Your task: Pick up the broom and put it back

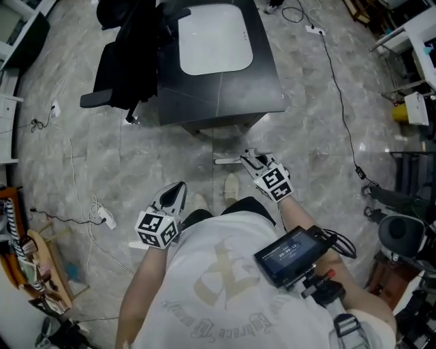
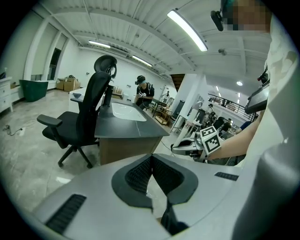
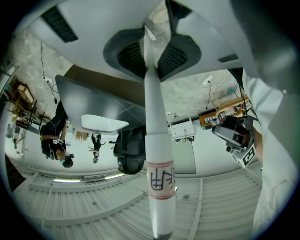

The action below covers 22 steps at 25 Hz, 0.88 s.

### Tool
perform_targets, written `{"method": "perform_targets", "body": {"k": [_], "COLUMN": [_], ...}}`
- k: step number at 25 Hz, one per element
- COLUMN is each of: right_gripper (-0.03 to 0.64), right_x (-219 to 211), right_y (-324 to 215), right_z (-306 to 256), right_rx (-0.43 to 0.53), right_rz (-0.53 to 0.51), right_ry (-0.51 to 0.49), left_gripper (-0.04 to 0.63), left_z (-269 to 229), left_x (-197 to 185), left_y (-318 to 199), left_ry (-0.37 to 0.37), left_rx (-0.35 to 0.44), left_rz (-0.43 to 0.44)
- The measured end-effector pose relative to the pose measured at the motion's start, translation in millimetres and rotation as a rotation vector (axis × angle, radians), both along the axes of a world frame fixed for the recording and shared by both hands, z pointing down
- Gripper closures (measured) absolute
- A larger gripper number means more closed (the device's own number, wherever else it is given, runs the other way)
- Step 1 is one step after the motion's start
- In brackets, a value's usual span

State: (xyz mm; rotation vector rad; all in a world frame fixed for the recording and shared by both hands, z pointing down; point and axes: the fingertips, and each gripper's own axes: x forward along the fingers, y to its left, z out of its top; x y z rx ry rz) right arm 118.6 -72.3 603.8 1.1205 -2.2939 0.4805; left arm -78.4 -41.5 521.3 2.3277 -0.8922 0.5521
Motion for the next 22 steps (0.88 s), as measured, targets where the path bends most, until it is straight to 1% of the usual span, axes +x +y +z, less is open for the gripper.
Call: {"method": "perform_targets", "body": {"k": [6, 10, 14, 22], "right_gripper": [0.522, 0.522, 0.522, 0.522], "right_x": [-2, -1, -3, -6], "right_y": [-10, -13, -21, -35], "right_z": [31, 53, 67, 97], "right_rx": [-0.057, -0.096, -0.114, -0.150], "right_rz": [-0.062, -0.094, -0.115, -0.149], "right_ry": [0.031, 0.051, 0.072, 0.119], "left_gripper": [0.584, 0.584, 0.584, 0.584], "left_z": [6, 11, 13, 13], "left_x": [3, -2, -10, -16], "left_y": [2, 7, 6, 1], "left_ry": [-0.019, -0.035, -0.051, -0.062], "left_rx": [-0.025, -0.043, -0.047, -0.048], "left_rz": [-0.052, -0.105, -0.152, -0.191]}}
